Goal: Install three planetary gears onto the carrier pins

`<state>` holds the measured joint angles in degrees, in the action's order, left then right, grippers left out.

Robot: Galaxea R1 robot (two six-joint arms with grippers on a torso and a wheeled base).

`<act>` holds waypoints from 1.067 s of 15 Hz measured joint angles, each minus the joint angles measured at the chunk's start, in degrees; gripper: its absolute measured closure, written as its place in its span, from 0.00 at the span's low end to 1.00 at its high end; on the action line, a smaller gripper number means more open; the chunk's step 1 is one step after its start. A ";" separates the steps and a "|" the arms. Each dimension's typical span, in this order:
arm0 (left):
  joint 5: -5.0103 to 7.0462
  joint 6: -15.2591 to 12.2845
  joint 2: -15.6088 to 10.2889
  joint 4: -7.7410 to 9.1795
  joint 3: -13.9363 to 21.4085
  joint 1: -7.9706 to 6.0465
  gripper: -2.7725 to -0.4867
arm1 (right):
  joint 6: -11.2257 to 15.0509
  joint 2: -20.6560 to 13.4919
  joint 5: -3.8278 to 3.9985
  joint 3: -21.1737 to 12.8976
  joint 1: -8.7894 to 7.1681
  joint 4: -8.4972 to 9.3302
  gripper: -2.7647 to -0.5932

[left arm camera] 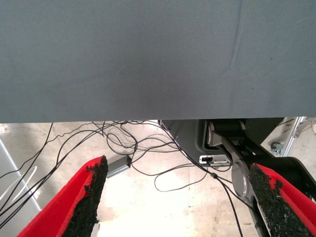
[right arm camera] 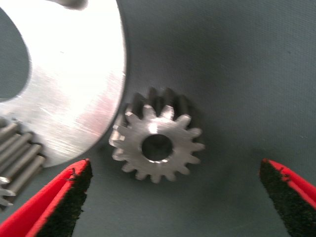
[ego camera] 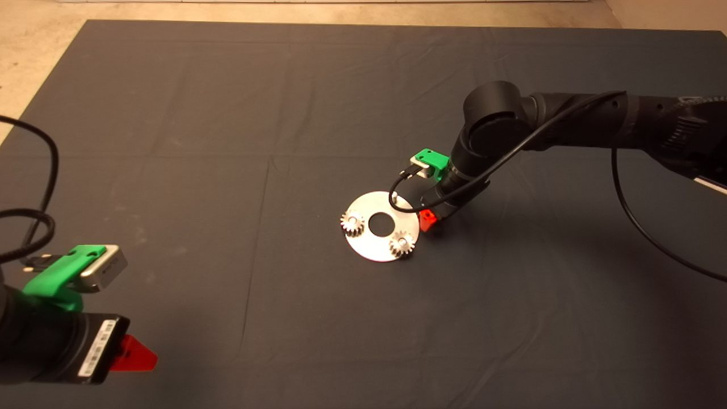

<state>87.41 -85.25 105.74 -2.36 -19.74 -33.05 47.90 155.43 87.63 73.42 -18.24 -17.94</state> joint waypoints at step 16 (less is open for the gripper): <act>0.00 0.00 0.19 0.03 0.00 0.00 0.32 | -0.05 1.74 0.02 2.73 0.00 -0.02 0.37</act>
<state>87.40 -85.25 105.93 -2.32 -19.74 -33.05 47.85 157.17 87.65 76.15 -18.24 -17.97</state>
